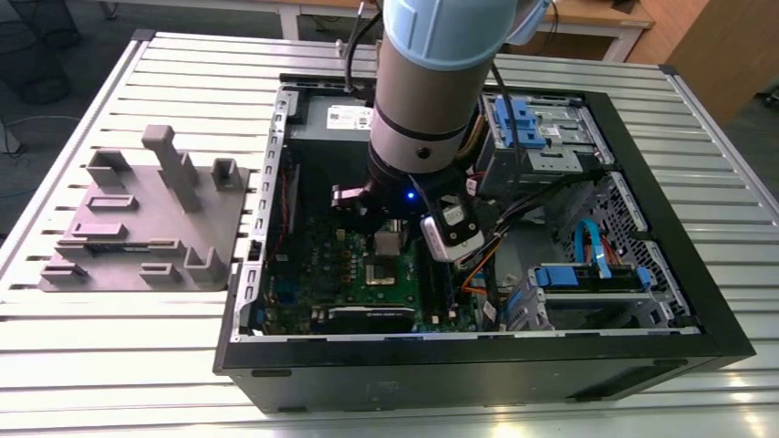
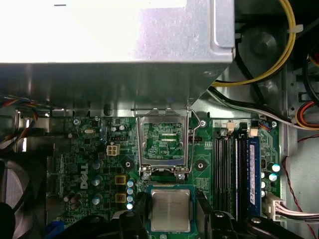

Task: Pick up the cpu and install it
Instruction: 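Place the cpu into insertion slot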

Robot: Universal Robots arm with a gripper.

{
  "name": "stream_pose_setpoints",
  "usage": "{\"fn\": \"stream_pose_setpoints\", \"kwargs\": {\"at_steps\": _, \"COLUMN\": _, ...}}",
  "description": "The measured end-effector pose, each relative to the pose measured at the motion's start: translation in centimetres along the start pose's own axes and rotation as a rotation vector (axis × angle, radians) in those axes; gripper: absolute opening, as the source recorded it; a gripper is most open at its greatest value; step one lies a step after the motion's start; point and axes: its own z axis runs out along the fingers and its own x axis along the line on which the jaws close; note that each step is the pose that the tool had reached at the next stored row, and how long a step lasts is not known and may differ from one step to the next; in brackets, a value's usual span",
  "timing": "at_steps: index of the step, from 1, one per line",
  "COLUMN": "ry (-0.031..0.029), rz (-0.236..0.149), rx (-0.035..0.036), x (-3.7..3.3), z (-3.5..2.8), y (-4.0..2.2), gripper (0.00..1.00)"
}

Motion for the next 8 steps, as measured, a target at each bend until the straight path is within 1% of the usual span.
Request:
{"fn": "stream_pose_setpoints", "kwargs": {"at_steps": 3, "ry": -0.0001, "rz": 0.0, "rx": -0.0002, "x": -0.02, "z": 0.09, "y": -0.18, "gripper": 0.47}}
{"fn": "stream_pose_setpoints", "kwargs": {"at_steps": 8, "ry": 0.0006, "rz": -0.001, "rx": -0.0002, "x": -0.02, "z": 0.26, "y": -0.97, "gripper": 0.47}}
